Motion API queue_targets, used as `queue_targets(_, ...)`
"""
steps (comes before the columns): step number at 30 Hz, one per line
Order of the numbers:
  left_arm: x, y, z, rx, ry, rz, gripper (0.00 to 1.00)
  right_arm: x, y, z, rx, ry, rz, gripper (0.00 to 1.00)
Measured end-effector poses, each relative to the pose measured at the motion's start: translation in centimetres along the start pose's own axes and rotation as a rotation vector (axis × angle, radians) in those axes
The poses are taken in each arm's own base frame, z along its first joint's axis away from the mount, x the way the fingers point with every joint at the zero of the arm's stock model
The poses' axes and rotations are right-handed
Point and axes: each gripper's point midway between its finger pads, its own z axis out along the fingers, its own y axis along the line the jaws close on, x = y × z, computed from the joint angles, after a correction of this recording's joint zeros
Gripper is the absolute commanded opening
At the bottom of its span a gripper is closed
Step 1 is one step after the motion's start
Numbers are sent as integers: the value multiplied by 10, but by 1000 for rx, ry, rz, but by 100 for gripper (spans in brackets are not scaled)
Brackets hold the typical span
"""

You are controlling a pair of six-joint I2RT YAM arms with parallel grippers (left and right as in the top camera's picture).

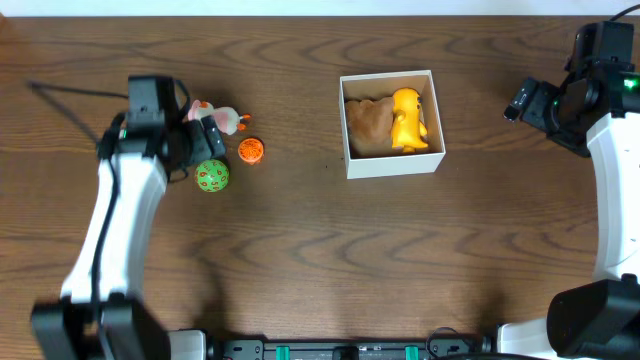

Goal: Pack container

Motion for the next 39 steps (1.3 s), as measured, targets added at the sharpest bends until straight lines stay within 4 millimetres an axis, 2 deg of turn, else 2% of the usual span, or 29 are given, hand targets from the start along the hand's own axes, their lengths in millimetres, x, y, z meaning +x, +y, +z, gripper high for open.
queue_targets(7,-50,-30,35,38,-5,141,98,7,0,0,-2,30,3,99)
queue_targets(9,-58,-41,45,47,-20,208,96,9,-1,0,0,40,3,99)
queue_targets(12,-61,-55,66,49,-28,303,95,12,-2,0,4,51,3,99)
queue_targets(17,-53,-69,104,28,-13,425,90,15,-3,0,8,62,2,99)
queue_targets(23,-48,-66,125,-16,5,472,82,16,-3,0,10,67,2,99)
queue_targets(25,-46,-63,130,-30,11,482,77,16,-3,0,10,67,2,99)
queue_targets(28,-41,-60,141,-46,31,491,64,16,-3,0,10,68,2,99)
queue_targets(31,-35,-55,152,-63,56,500,47,17,-4,0,13,74,1,99)
queue_targets(34,-34,-54,155,-71,60,507,31,19,-5,0,18,81,1,99)
queue_targets(39,-37,-53,152,-81,53,513,20,21,-6,0,23,88,0,99)
